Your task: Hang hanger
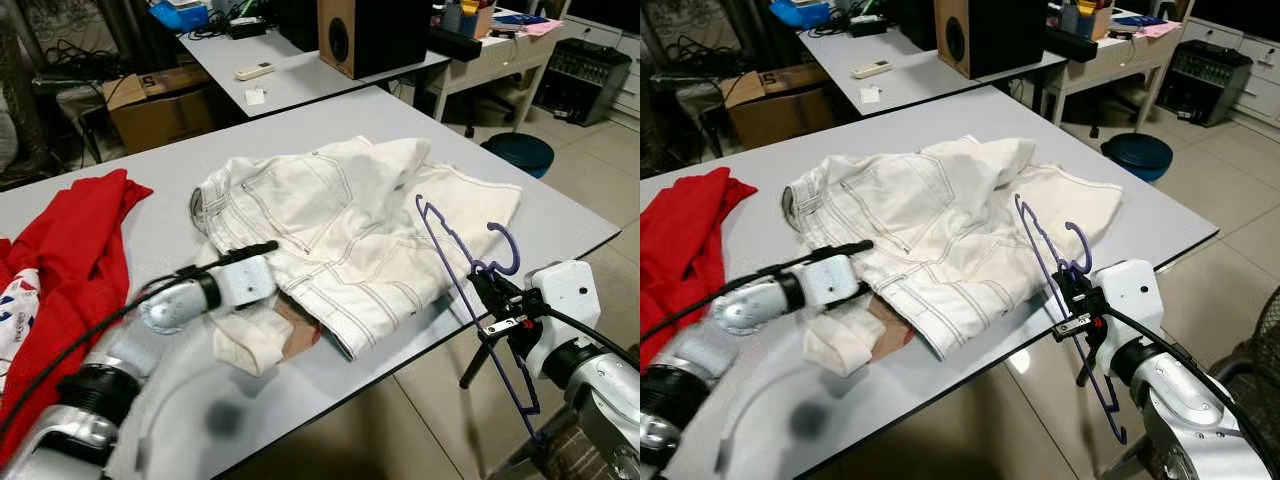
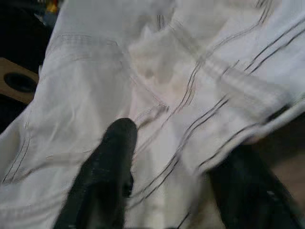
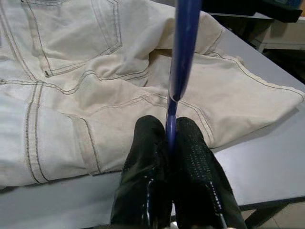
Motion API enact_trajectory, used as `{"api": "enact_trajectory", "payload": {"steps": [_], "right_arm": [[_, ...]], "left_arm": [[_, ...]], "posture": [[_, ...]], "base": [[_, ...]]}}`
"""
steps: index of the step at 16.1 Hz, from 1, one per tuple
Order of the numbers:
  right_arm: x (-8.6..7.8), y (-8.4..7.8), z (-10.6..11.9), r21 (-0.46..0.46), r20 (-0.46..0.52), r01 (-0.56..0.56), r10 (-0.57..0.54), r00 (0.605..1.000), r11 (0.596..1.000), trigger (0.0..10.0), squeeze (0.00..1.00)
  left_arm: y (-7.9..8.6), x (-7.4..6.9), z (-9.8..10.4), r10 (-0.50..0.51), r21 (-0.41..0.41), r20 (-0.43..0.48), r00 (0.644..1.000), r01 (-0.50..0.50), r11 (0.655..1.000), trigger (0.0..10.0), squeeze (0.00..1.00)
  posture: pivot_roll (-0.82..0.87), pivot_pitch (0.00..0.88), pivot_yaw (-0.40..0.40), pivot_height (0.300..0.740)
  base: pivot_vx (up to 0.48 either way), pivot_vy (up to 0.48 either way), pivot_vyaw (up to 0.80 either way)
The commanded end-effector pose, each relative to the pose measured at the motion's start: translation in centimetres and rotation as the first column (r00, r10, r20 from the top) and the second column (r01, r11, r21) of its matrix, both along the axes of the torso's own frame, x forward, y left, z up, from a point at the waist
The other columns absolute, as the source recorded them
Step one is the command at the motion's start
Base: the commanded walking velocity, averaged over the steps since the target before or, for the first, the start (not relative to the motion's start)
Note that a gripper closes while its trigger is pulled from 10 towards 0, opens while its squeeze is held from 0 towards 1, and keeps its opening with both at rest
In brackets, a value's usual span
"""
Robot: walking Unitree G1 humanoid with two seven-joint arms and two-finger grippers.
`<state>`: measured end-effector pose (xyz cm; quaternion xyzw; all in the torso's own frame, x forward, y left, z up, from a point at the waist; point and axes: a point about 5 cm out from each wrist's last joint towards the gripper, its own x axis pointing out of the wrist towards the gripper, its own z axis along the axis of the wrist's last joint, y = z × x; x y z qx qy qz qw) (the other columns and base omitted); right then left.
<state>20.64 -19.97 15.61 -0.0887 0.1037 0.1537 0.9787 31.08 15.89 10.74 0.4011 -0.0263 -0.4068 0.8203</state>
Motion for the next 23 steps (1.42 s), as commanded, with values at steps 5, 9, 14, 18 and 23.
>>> {"api": "enact_trajectory", "payload": {"steps": [5, 9, 14, 18, 23], "right_arm": [[0.3, 0.3, 0.0, 0.006, 0.01, -0.013, 0.013, 1.0, 1.0, 10.0, 0.0], [0.3, 0.4, -0.1, 0.007, 0.009, -0.018, 0.018, 1.0, 1.0, 10.0, 0.0], [0.6, 0.2, 0.1, -0.003, 0.024, -0.007, 0.007, 1.0, 1.0, 10.0, 0.0], [1.2, -0.5, 0.8, 0.0, 0.082, 0.066, -0.066, 0.994, 0.998, 10.0, 0.0], [1.3, -1.6, 1.3, 0.022, 0.138, 0.181, -0.182, 0.973, 0.983, 10.0, 0.0]], "left_arm": [[-0.7, -0.2, 0.0, -0.045, -0.009, -0.011, 0.999, 0.045, 0.999, 0.0, 0.0], [-1.1, -0.4, -0.4, -0.054, -0.027, -0.033, 0.998, 0.053, 0.998, 0.0, 0.0], [-1.5, -0.6, -0.1, -0.026, -0.121, -0.034, 0.999, 0.022, 0.992, 0.0, 0.0], [-2.2, 0.5, 2.4, 0.046, -0.286, 0.012, 0.999, -0.04, 0.957, 0.0, 0.0], [-2.8, 3.4, 11.1, 0.213, -0.595, 0.149, 0.966, -0.084, 0.8, 0.0, 0.0]], "posture": [[-0.13, 0.0, 0.079, 0.74], [-0.13, 0.0, 0.083, 0.74], [-0.13, 0.0, 0.072, 0.74], [-0.13, 0.0, 0.078, 0.74], [-0.14, 0.0, 0.098, 0.74]], "base": [[0.0, 0.0, 0.0], [0.0, 0.0, 0.0], [0.0, 0.0, 0.0], [0.0, 0.0, 0.0], [0.0, 0.0, 0.0]]}}
